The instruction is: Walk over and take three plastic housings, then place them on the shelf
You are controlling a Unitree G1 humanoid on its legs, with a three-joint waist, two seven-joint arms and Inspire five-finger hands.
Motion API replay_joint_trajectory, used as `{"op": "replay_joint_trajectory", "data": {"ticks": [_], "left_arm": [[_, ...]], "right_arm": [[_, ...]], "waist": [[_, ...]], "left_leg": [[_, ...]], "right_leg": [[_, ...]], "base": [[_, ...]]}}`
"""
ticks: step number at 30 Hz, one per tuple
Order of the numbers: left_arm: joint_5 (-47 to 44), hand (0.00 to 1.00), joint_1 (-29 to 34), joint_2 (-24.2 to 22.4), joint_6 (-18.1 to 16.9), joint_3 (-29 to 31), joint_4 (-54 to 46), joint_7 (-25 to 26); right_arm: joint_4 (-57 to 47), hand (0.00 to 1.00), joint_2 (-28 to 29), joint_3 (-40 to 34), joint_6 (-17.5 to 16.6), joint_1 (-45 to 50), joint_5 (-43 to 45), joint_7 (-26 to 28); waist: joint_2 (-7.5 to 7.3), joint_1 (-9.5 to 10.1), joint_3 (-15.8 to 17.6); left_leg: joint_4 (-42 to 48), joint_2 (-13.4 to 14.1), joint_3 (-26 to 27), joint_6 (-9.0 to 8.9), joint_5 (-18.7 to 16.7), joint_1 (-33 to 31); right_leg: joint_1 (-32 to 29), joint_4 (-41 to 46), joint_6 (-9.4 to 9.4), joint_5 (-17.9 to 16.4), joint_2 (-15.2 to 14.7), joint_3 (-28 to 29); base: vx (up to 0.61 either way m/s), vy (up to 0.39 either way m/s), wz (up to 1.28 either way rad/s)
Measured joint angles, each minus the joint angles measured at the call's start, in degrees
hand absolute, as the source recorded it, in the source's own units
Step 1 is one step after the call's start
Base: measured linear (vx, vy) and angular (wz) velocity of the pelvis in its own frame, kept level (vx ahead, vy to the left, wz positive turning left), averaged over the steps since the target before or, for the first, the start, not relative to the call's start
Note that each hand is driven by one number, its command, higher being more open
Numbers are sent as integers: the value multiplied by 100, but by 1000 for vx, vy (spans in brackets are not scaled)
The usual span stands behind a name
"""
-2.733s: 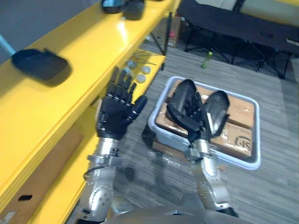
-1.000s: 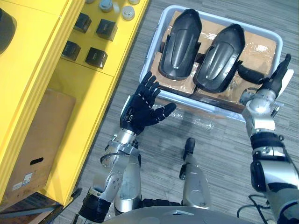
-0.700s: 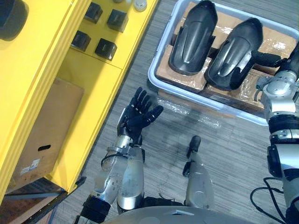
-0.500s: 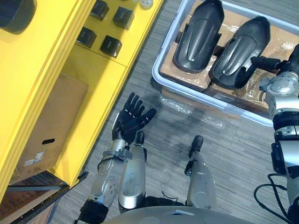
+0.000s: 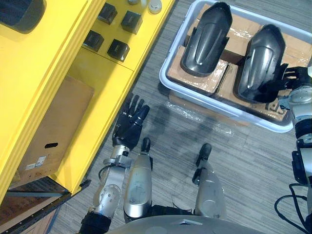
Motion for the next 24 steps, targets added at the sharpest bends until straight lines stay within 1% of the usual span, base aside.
{"op": "replay_joint_trajectory", "data": {"ticks": [3, 5, 6, 8, 12, 14, 16, 19, 21, 23, 24], "left_arm": [[-33, 100, 52, 0, 3, 29, 0, -17], [-33, 100, 122, 1, 8, 37, -2, -32], [-32, 100, 182, 6, 12, 84, -1, -27], [-27, 100, 214, 10, 25, 123, -7, -27], [-25, 100, 241, 15, 26, 174, -189, -16], [-26, 100, 280, 30, 25, 231, -269, -13], [-31, 100, 402, 54, 23, 362, -415, 17], [-33, 100, 417, 54, 21, 406, -440, 18], [-31, 100, 428, 54, 21, 408, -456, 16], [-28, 100, 440, 54, 21, 425, -471, -6], [-19, 100, 442, 53, 26, 427, -508, -23]], "right_arm": [[40, 0, 22, 1, 158, -29, 9, 38], [185, 0, 132, 149, 241, 106, -35, 218], [230, 0, 300, -71, 245, 121, 224, 209], [224, 0, 334, -143, 252, 122, 278, 181], [213, 0, 337, -194, 442, 249, 264, -58], [194, 0, 353, -250, 474, 317, 268, -200], [18, 0, 386, -362, 561, 373, 271, -439], [-235, 0, 389, -617, 592, 617, 273, -809], [-490, 0, 391, -732, 568, 769, 268, -1040], [-777, 0, 458, -874, 434, 836, 267, -1263], [-1058, 0, 507, -933, 289, 938, 263, -1418]], "waist": [[-38, 2, -3], [-57, 10, -6], [-68, -10, -5], [-68, -20, -6], [-135, 0, -10], [-148, 9, -5], [-186, -21, -10], [-193, -38, -12], [-210, -44, -15], [-231, -78, -26], [-248, -121, -36]], "left_leg": [[-242, 14, 0, -23, 143, 129], [-344, 22, 1, -36, 196, 182], [-380, 21, 8, -44, 220, 215], [-380, 28, 27, -43, 229, 280], [-457, 63, 42, -54, 236, 384], [-506, 67, 83, -57, 248, 455], [-576, 76, 145, -58, 258, 542], [-625, 99, 154, -59, 263, 696], [-682, 104, 204, -58, 261, 829], [-720, 106, 265, -56, 250, 938], [-768, 106, 288, -56, 250, 1015]], "right_leg": [[18, -6, -8, -4, 9, -14], [30, -9, -10, -5, 15, -20], [36, -9, -11, -3, 15, -11], [93, -11, -11, -3, 19, 2], [222, -123, -12, 0, 60, -21], [247, -124, -12, 0, 59, 3], [253, -125, -8, 3, 61, 44], [391, -156, -9, 4, 90, 53], [487, -209, -5, 8, 97, 86], [555, -235, -4, 8, 97, 126], [639, -316, 18, 24, 104, 137]], "base": [[-4, -23, 2], [0, 0, 0], [0, 0, 0], [11, 2, -2], [0, 0, 0], [8, 5, -5], [24, 10, -14], [42, 0, -3], [51, 4, -9], [37, 10, -12], [16, 6, -8]]}}
